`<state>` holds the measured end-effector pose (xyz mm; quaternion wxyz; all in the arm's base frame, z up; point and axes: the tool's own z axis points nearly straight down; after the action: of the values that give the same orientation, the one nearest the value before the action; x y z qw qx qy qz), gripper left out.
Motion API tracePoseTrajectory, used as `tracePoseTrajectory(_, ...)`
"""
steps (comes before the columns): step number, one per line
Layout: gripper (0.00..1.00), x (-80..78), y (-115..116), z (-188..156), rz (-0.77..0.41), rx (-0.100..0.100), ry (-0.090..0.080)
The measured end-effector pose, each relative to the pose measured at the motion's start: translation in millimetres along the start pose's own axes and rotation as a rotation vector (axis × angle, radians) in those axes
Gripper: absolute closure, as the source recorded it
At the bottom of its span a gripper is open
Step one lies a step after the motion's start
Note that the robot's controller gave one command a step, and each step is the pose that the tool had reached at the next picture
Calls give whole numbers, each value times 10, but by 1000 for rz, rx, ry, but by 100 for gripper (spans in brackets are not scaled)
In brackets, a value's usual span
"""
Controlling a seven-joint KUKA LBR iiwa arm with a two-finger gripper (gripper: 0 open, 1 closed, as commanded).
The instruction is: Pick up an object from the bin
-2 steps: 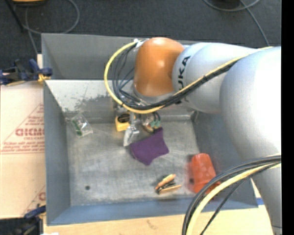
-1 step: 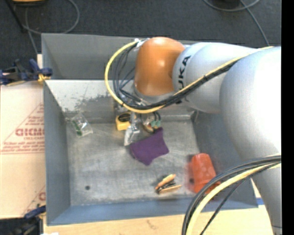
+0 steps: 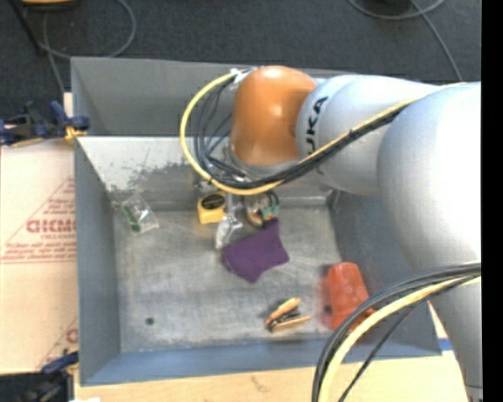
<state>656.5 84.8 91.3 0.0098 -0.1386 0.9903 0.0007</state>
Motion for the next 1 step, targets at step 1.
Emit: tracePoseTrajectory(1, 100, 30, -99, 92, -60, -4, 14)
